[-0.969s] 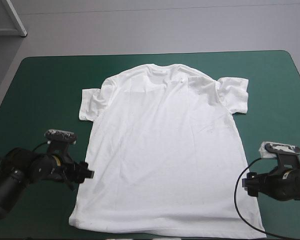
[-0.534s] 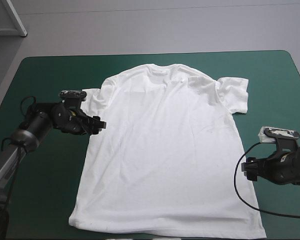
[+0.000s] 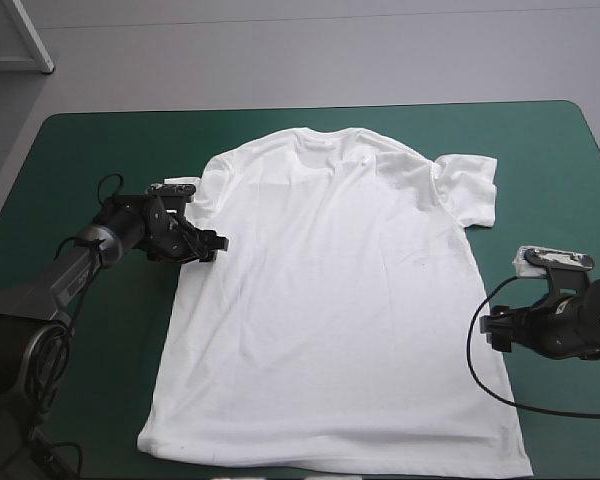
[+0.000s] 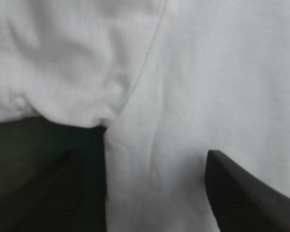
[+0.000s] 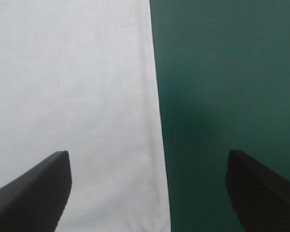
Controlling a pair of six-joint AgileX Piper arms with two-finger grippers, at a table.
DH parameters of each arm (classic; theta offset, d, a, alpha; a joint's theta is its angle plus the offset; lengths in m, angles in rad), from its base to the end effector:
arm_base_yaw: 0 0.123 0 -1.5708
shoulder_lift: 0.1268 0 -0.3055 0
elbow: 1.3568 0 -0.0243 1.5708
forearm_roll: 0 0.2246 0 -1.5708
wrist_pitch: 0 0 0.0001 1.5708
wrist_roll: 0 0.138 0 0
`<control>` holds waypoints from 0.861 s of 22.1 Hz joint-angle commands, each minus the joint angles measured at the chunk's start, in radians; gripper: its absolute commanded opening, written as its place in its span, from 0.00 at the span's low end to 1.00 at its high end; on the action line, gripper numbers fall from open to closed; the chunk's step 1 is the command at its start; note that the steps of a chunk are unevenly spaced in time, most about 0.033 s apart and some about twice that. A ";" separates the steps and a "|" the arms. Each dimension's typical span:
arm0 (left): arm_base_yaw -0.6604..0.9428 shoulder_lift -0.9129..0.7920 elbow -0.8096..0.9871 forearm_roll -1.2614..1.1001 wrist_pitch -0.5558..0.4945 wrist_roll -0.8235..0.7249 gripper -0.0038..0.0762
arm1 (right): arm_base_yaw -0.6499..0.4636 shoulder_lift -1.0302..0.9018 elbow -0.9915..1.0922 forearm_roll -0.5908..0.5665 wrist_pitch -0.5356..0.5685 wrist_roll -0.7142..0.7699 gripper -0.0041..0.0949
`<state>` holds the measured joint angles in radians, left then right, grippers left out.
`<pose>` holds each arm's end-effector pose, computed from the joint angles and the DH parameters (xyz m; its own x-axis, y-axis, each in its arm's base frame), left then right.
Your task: Fold the cloth
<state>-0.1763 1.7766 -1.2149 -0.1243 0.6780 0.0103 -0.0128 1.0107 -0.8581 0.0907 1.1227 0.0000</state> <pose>0.3593 -0.0749 0.2052 -0.9126 0.0749 -0.4020 0.1277 0.9861 -0.1062 0.1490 0.0094 0.2823 -0.9270 0.0511 -0.3716 0.0187 0.9957 0.0904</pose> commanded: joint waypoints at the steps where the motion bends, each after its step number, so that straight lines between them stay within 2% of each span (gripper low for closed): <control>1: 0.001 -0.014 -0.022 -0.033 -0.024 -0.010 0.61 | 0.003 0.063 -0.034 -0.003 -0.100 0.000 0.85; 2: 0.001 -0.014 -0.022 -0.035 -0.019 -0.010 0.56 | 0.003 0.084 -0.034 0.002 -0.128 0.000 0.85; 3: 0.001 -0.012 -0.022 -0.035 -0.003 -0.010 0.43 | 0.003 0.128 -0.044 0.012 -0.186 -0.006 0.85; 4: 0.001 -0.012 -0.022 -0.032 0.001 -0.010 0.35 | 0.003 0.154 -0.054 0.018 -0.214 -0.012 0.85; 6: 0.001 -0.012 -0.022 -0.022 0.006 -0.010 0.07 | 0.003 0.256 -0.106 0.049 -0.288 -0.044 0.85; 7: 0.001 -0.012 -0.022 -0.020 0.004 -0.010 0.04 | 0.006 0.290 -0.127 0.054 -0.305 -0.046 0.85; 13: 0.001 -0.012 -0.022 -0.020 -0.001 -0.010 0.04 | 0.017 0.522 -0.262 0.068 -0.424 -0.060 0.85; 19: 0.001 -0.012 -0.022 -0.032 -0.001 -0.010 0.04 | 0.031 0.660 -0.323 0.071 -0.450 -0.077 0.85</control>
<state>-0.1711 1.7911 -1.2229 -0.1269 0.6702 0.0103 0.0072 1.6574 -1.1329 0.1544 0.7082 -0.0602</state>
